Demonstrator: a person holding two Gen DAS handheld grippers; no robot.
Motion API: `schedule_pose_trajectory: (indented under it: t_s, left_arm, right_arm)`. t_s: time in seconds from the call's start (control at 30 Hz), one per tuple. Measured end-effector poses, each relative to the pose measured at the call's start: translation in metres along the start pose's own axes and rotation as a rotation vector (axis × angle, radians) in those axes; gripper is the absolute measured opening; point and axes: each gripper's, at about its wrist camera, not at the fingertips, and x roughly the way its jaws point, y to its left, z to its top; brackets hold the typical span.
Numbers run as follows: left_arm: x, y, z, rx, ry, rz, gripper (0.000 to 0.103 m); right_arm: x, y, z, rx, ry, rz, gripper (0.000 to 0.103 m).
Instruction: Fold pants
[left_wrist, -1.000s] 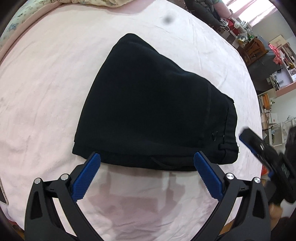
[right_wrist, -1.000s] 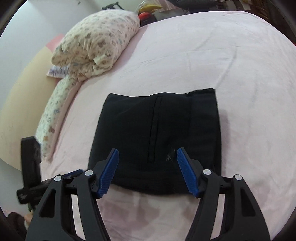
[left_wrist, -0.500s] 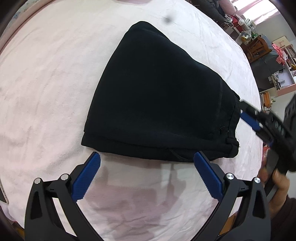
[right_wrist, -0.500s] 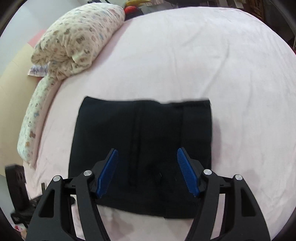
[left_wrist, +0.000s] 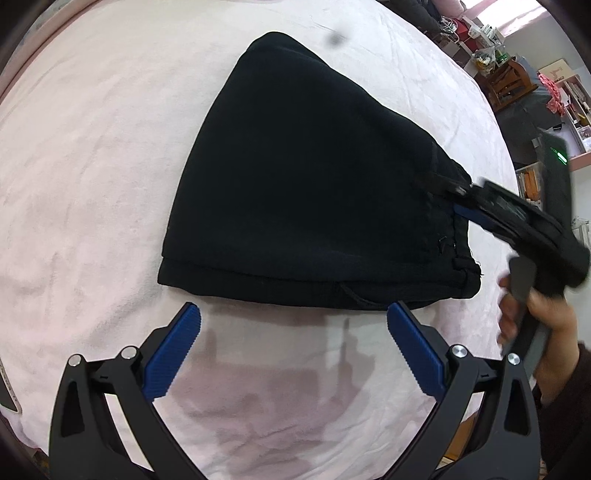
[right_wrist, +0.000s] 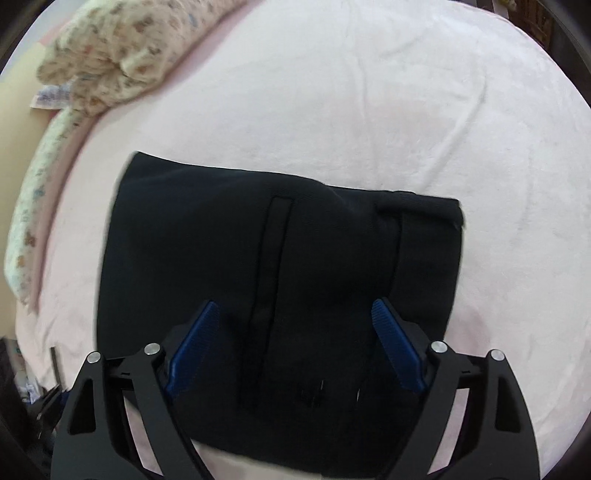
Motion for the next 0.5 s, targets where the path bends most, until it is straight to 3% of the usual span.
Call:
schedule_pose_trajectory:
  t_s: [0.23, 0.33, 0.5]
  left_arm:
    - [-0.001, -0.005, -0.004, 0.028, -0.038, -0.001, 0.101]
    - [-0.004, -0.010, -0.007, 0.080, -0.060, 0.042, 0.101]
    - [-0.016, -0.020, -0.013, 0.169, -0.120, 0.142, 0.101]
  right_arm:
    - [-0.027, 0.007, -0.058, -0.055, -0.077, 0.040, 0.087]
    - [0.002, 0.011, -0.057, -0.070, -0.013, -0.006, 0.087]
    - [0.011, 0.011, -0.047, -0.072, 0.002, -0.028, 0.087]
